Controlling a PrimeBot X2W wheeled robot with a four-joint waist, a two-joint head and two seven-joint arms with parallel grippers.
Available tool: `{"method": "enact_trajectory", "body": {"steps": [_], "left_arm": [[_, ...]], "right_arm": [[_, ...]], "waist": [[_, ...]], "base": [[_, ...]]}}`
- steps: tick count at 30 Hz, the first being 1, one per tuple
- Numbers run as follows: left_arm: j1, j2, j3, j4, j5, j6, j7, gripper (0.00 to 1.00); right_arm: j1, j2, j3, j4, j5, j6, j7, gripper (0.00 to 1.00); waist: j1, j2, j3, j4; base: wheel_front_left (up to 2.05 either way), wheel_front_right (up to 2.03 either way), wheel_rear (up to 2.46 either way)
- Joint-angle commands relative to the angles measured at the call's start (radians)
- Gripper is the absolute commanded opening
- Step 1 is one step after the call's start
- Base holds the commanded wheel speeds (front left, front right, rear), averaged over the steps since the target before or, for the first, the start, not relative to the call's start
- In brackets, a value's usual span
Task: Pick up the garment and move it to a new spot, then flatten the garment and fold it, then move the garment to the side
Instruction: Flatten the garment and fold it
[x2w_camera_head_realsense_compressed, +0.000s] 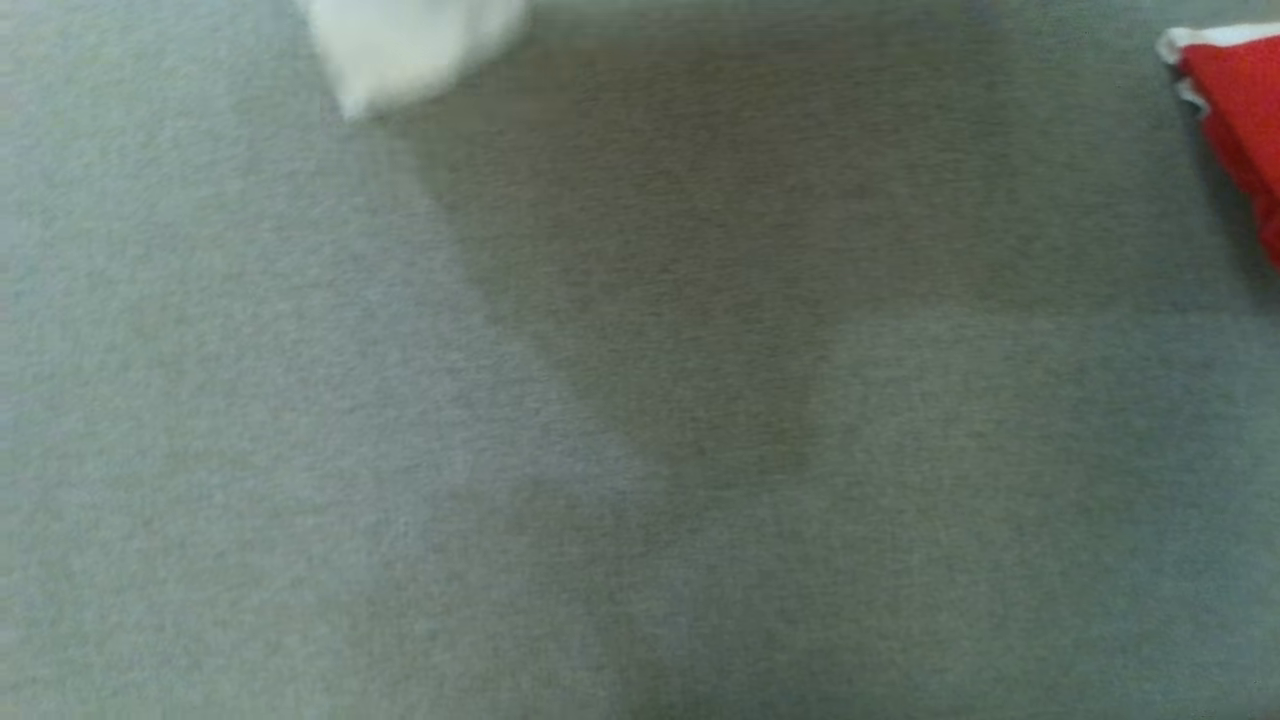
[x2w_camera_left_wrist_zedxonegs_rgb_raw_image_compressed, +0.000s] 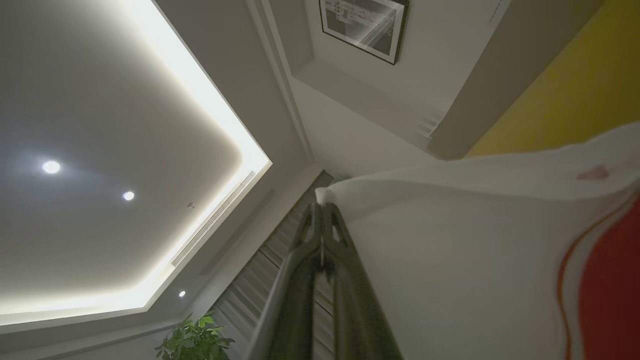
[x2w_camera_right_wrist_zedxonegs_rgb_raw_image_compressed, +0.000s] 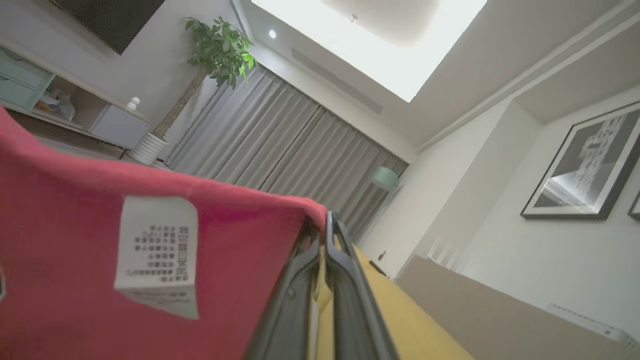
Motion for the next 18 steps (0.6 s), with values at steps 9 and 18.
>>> {"method": "enact_trajectory", "body": {"steps": [9,18], "left_arm": [[0.175,0.052,0.039,-0.157,-0.088,0.005,-0.020,0.00],[0.643,0.125,0.038,-0.367,-0.122,0.109,-0.021,0.00]], "right_arm": [[0.119,-0.067,0.009,-0.058,-0.043,-0.001,-0.005,0.00],[0.423,-0.131,-0.002,-0.061,0.055,-0.001,-0.005,0.00]], "waist": [[-0.0002,0.0000,0.051,0.070],[-0.0002,0.0000,-0.004,0.090]], "base": [[0.00,0.00,0.00],[0.00,0.00,0.00]]}}
